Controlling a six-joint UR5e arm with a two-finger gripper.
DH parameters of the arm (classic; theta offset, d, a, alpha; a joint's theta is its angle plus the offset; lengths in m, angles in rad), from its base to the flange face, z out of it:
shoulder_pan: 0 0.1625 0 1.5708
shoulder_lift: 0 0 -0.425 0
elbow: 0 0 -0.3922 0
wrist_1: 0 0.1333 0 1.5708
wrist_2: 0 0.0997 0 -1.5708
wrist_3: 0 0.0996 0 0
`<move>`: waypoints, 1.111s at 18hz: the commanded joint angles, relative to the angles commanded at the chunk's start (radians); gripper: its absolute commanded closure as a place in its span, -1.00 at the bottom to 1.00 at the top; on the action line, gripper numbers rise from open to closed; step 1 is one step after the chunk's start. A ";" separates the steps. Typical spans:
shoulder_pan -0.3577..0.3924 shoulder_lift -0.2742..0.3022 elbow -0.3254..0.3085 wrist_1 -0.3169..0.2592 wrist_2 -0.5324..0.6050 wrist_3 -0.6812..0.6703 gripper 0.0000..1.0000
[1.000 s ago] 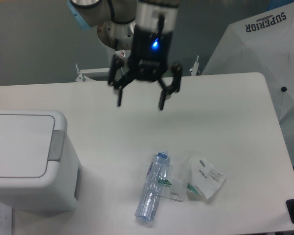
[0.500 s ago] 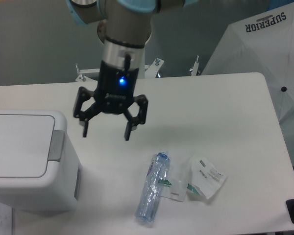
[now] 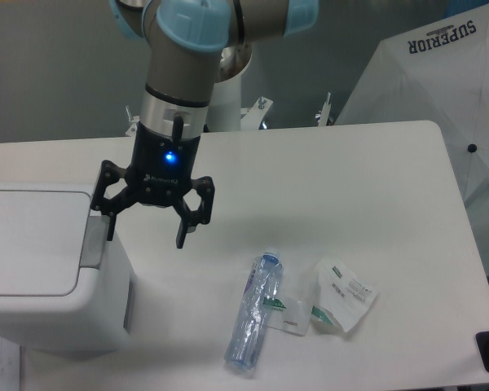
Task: Open the trash can
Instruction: 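Press the gripper finger down on the trash can lid's edge to flip it open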
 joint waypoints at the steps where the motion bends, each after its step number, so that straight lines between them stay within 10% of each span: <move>1: -0.002 -0.005 0.000 0.000 0.000 0.000 -1.00; 20: -0.015 -0.025 -0.002 0.009 0.003 0.005 -1.00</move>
